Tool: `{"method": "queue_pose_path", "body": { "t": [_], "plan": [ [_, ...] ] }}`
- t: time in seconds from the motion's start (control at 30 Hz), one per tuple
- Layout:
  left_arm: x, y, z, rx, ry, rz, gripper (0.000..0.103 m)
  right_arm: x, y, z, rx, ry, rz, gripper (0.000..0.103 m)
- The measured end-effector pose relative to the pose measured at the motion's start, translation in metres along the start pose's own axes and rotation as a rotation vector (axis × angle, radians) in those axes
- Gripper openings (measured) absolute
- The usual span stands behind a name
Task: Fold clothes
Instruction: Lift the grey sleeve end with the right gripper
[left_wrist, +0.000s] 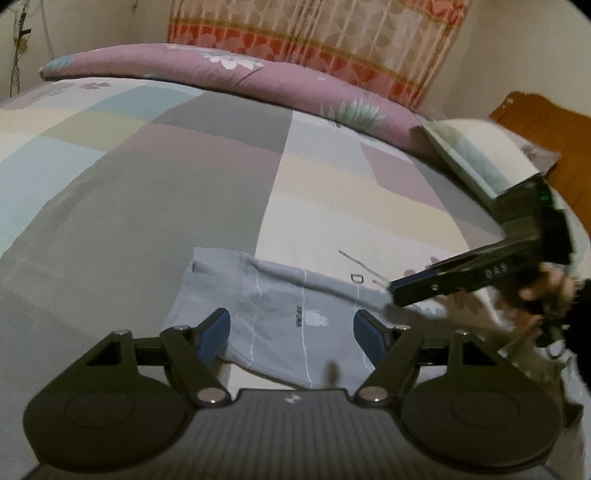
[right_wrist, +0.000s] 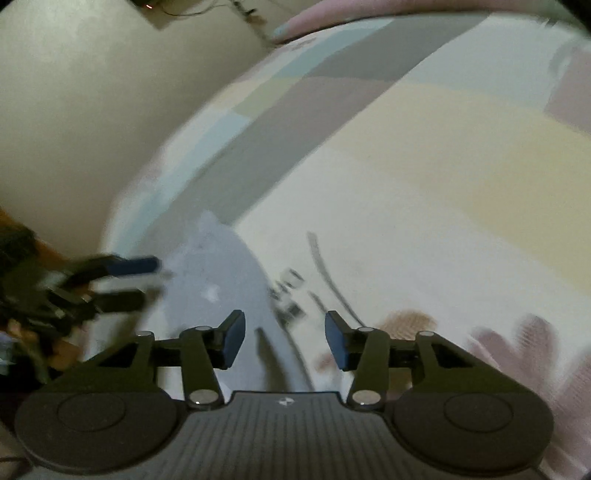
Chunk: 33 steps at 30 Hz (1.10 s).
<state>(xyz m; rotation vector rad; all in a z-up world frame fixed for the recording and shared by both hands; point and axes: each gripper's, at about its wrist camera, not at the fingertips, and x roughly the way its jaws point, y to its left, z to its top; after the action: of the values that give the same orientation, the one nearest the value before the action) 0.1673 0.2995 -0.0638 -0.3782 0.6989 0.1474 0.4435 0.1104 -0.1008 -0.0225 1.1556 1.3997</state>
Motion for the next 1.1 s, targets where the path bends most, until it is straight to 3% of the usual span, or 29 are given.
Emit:
{"method": "queue_pose_path", "body": {
  "t": [0.3,0.5,0.6,0.67,0.7,0.87,1.1],
  "plan": [
    [0.008,0.006,0.0,-0.018,0.017,0.018,0.074,0.054,-0.013,0.034,0.11,0.073,0.298,0.054],
    [0.007,0.011,0.001,-0.041,0.01,0.013,0.074,0.032,-0.013,0.011,0.12,0.133,0.298,0.054],
    [0.007,0.008,0.0,-0.036,0.007,0.004,0.074,0.044,-0.008,0.013,0.114,0.118,0.304,0.053],
    [0.006,0.005,0.0,-0.025,0.007,0.01,0.074,0.06,-0.001,0.02,0.095,0.077,0.285,0.028],
    [0.006,0.005,0.0,-0.022,0.007,0.015,0.074,0.068,0.0,0.023,0.091,0.068,0.258,0.001],
    [0.005,0.011,0.0,-0.043,0.006,0.009,0.074,0.066,0.022,0.028,-0.014,0.029,0.146,0.003],
    [-0.002,0.012,0.002,-0.048,-0.016,-0.009,0.074,0.048,0.039,0.059,-0.138,-0.049,-0.073,0.003]
  ]
}}
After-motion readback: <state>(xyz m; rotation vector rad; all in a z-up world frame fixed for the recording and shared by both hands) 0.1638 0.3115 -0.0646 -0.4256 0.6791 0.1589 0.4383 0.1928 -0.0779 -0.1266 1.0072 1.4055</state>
